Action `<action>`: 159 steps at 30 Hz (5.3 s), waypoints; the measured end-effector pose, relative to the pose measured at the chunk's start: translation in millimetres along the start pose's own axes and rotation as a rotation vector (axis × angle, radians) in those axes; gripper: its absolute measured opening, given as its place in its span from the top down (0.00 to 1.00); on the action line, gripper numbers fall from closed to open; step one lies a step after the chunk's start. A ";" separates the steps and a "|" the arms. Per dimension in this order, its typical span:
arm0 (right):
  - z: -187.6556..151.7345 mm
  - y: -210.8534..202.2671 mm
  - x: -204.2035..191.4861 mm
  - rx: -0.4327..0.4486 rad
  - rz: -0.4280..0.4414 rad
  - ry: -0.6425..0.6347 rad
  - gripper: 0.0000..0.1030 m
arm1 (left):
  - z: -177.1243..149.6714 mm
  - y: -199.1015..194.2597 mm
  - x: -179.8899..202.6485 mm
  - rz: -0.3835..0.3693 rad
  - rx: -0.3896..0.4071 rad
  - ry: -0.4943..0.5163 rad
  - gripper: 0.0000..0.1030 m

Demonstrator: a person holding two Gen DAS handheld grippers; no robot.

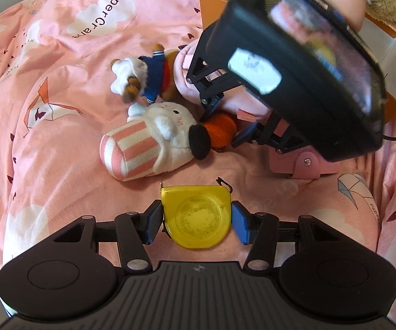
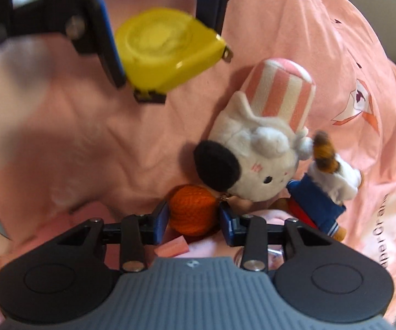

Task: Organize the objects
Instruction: 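Grasp the orange knitted ball with the right gripper and lift it, then lower the tape measure into the box with the left gripper while the right gripper holds the ball, then lower the orange knitted ball into the box and open the right gripper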

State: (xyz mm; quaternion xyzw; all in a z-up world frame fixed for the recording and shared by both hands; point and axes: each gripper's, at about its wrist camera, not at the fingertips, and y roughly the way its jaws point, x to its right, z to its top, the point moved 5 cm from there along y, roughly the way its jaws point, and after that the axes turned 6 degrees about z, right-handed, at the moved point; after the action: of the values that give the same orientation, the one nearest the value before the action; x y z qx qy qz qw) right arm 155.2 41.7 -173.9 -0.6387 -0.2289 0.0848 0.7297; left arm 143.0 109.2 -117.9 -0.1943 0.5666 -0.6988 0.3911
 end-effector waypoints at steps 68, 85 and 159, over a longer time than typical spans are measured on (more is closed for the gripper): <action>-276.5 -130.0 -17.1 0.119 -0.124 0.854 0.59 | 233.8 11.8 163.9 -0.076 0.178 0.490 0.41; -284.1 -112.7 -20.8 0.074 -0.049 0.808 0.59 | 259.7 76.2 191.8 -0.139 0.199 0.572 0.41; -216.8 -60.8 -5.2 -0.045 -0.016 0.802 0.63 | 127.2 -41.8 121.9 0.124 0.355 -0.301 0.40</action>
State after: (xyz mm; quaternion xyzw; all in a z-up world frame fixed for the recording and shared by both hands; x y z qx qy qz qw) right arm 236.2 -164.4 -133.1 -0.6352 0.0672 -0.1820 0.7476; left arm 144.9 -63.5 -63.5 -0.1893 0.3810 -0.7251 0.5415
